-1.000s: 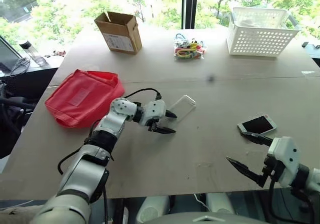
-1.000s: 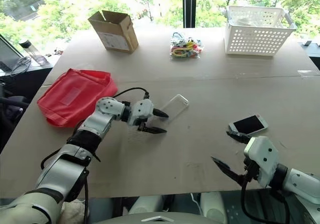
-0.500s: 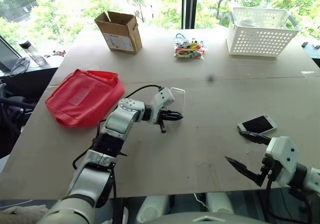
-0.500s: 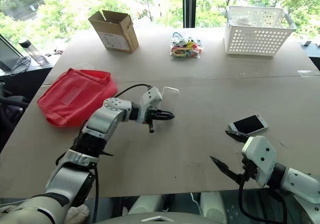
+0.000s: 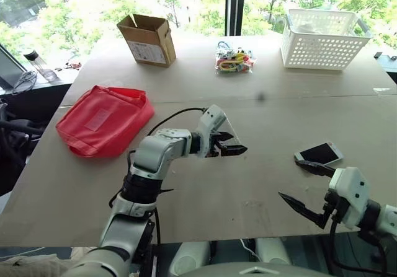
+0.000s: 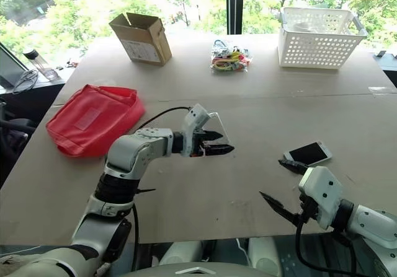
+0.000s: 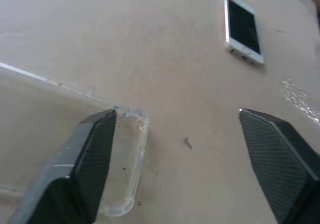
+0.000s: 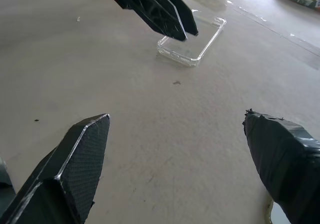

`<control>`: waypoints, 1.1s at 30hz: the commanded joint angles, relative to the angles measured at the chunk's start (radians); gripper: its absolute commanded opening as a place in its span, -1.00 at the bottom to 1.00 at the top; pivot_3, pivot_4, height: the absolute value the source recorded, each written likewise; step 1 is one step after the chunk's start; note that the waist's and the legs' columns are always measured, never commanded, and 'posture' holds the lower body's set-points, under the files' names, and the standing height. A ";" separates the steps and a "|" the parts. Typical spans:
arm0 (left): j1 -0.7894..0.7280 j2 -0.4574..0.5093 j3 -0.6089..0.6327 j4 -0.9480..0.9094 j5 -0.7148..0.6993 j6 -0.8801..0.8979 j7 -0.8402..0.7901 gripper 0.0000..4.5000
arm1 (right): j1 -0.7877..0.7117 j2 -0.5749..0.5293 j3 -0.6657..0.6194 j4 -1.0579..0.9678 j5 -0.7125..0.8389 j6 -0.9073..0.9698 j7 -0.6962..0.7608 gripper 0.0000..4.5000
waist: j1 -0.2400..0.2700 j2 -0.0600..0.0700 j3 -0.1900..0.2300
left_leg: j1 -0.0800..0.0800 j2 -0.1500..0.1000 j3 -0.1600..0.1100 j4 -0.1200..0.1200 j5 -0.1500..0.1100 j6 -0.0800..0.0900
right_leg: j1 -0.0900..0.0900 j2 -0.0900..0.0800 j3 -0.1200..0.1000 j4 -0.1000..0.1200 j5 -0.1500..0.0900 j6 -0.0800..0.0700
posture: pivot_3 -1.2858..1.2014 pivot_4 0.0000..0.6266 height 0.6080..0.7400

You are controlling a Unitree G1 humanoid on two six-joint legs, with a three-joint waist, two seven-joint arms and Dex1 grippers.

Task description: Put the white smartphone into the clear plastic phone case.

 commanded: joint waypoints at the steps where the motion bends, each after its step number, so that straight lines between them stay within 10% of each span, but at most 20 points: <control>1: -0.082 0.096 -0.063 0.175 0.051 -0.351 -0.274 0.99 | -0.015 -0.001 0.002 -0.021 0.007 0.001 -0.003 1.00 | 0.000 0.000 0.000 | 0.000 0.000 0.000 0.000 0.000 0.000 | 0.000 0.000 0.000 0.000 0.001 -0.001 | 0.03 -0.52 1.00; 6: -0.217 0.121 -0.167 0.584 0.213 -0.867 -0.482 0.99 | -0.018 0.002 0.001 -0.024 0.003 0.002 -0.011 1.00 | 0.002 0.000 0.000 | -0.001 0.000 0.001 0.000 0.000 0.000 | 0.000 0.000 0.001 -0.002 0.002 -0.004 | 0.03 -0.52 1.00; 17: -0.428 0.011 -0.207 1.155 0.427 -1.330 -0.493 0.76 | 0.053 0.022 -0.016 -0.086 -0.006 0.013 -0.049 1.00 | 0.001 -0.002 0.001 | -0.011 -0.001 0.000 0.002 -0.001 0.002 | -0.009 0.003 -0.001 -0.002 0.003 -0.004 | 0.03 -0.52 1.00; 26: -0.398 0.005 -0.174 1.180 0.455 -1.241 -0.452 -0.86 | 0.063 0.028 -0.008 -0.083 -0.014 0.007 -0.052 1.00 | -0.002 -0.001 0.000 | -0.011 -0.001 -0.001 0.009 -0.004 0.008 | -0.006 0.005 -0.001 0.000 0.003 0.002 | 0.03 -0.52 1.00; 33: -0.178 0.034 -0.089 0.626 0.338 -0.737 -0.411 -0.96 | 0.018 0.018 0.005 -0.059 -0.010 0.015 -0.039 1.00 | -0.006 -0.001 0.000 | -0.002 0.000 0.000 0.014 -0.006 0.011 | 0.005 0.006 0.000 0.000 0.003 0.005 | 0.03 -0.52 1.00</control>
